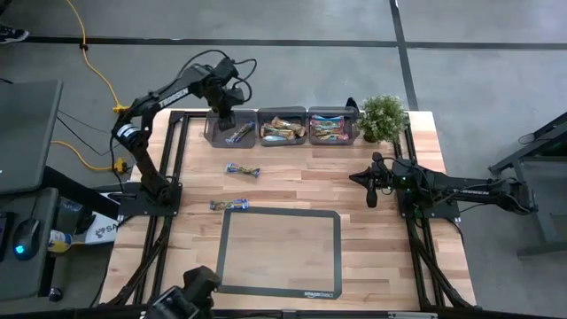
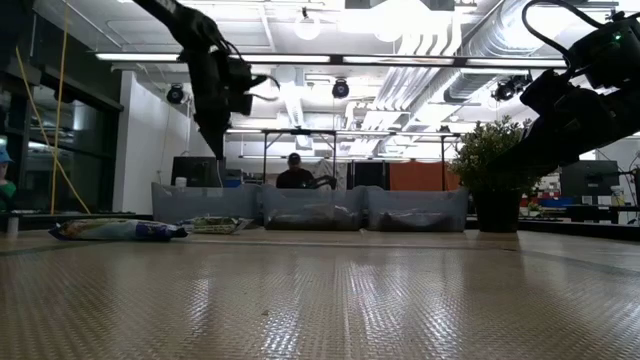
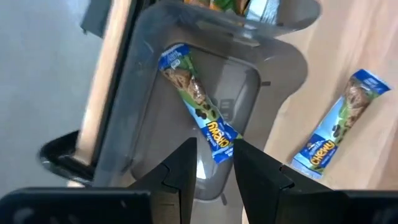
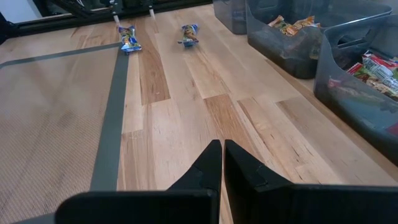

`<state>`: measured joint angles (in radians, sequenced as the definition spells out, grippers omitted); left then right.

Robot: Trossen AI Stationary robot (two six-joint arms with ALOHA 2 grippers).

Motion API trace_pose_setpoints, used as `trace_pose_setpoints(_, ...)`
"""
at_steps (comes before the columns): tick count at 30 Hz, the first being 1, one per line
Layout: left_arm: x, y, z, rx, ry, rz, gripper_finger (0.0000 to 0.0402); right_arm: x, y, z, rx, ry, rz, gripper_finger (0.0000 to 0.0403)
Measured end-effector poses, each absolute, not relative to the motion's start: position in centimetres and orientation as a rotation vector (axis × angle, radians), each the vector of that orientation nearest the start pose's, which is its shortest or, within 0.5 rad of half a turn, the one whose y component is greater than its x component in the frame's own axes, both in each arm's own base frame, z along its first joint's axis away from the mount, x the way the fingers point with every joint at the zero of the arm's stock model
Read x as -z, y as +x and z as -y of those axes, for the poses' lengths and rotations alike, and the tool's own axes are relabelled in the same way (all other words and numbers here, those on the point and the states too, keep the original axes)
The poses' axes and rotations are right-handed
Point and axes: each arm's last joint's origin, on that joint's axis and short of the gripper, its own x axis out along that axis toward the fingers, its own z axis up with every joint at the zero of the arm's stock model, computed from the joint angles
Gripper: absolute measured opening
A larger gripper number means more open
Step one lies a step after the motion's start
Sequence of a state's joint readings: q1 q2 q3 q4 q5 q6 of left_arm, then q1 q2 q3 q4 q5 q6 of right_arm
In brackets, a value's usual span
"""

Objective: Pick and place Granola Bars by type
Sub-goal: Put the blue granola bar into the left black bin

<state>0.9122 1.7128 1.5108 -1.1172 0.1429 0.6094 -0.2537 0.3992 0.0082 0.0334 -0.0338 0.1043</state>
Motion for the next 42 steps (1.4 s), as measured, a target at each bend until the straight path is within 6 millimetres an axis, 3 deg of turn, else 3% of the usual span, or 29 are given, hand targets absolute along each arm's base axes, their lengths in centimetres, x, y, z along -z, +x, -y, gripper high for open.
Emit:
trace_pose_setpoints(3, -26.9, 21.2, -26.5, -0.258, -0.19, -1.308, 0.0101, -13.4, 11.3, 2.8, 0.236, 0.154, -0.343, 0.0)
trace_pose_setpoints(13, -26.5, 21.2, -26.5, -0.239, -0.227, -1.325, 0.0101, -13.4, 11.3, 2.8, 0.236, 0.154, -0.343, 0.0)
trace_pose_setpoints(21, -26.5, 21.3, -26.2, -0.305, -0.468, -1.261, 0.0101, -13.4, 11.3, 2.8, 0.236, 0.154, -0.343, 0.0)
trace_pose_setpoints(25, -26.5, 21.1, -25.6, -0.266, -0.593, -1.248, 0.0101, -13.4, 11.3, 2.8, 0.236, 0.154, -0.343, 0.0)
trace_pose_setpoints(30, -26.5, 22.0, -23.6, -0.122, -0.562, -1.321, 0.0103, -13.4, 11.3, 2.8, 0.236, 0.154, -0.343, 0.0)
trace_pose_setpoints(34, -26.5, 23.4, -21.8, -0.056, -0.459, -1.391, 0.0132, -13.4, 11.3, 2.8, 0.236, 0.154, -0.343, 0.0)
trace_pose_setpoints(42, -26.4, 26.8, -17.7, 0.023, -0.181, -1.503, 0.0245, -13.4, 11.3, 2.8, 0.236, 0.154, -0.343, 0.0)
